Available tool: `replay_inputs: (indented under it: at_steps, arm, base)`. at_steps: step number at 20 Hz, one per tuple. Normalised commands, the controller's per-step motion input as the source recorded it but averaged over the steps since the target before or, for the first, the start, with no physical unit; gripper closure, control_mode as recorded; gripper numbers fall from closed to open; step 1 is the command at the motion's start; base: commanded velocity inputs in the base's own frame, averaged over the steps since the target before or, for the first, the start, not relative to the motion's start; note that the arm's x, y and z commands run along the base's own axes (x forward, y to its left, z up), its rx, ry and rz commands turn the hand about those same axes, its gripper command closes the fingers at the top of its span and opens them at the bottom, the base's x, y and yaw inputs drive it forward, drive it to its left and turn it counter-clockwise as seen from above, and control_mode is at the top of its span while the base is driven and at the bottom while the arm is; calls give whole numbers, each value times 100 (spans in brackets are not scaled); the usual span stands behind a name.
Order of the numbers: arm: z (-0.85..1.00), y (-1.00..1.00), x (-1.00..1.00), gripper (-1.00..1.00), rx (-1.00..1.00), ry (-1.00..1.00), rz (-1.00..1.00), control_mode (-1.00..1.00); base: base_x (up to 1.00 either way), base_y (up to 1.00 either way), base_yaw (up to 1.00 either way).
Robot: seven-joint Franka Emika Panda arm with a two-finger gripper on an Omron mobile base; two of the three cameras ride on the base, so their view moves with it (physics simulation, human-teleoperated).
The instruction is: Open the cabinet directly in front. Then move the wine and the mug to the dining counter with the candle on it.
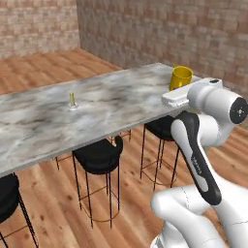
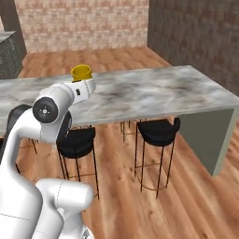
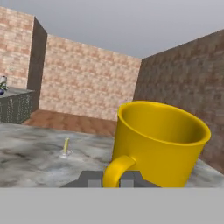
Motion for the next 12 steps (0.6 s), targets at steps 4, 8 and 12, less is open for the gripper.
replay_inputs:
  at_steps: [4,8,12]
  arm:
    - [0,0,0,100,0,0,0,100]
    - [0,0,0,100,0,0,0,100]
    - [0,0,0,100,0,0,0,100]
  base:
    - [77,-100,38]
    - [21,-59,33]
    - [0,-16,30]
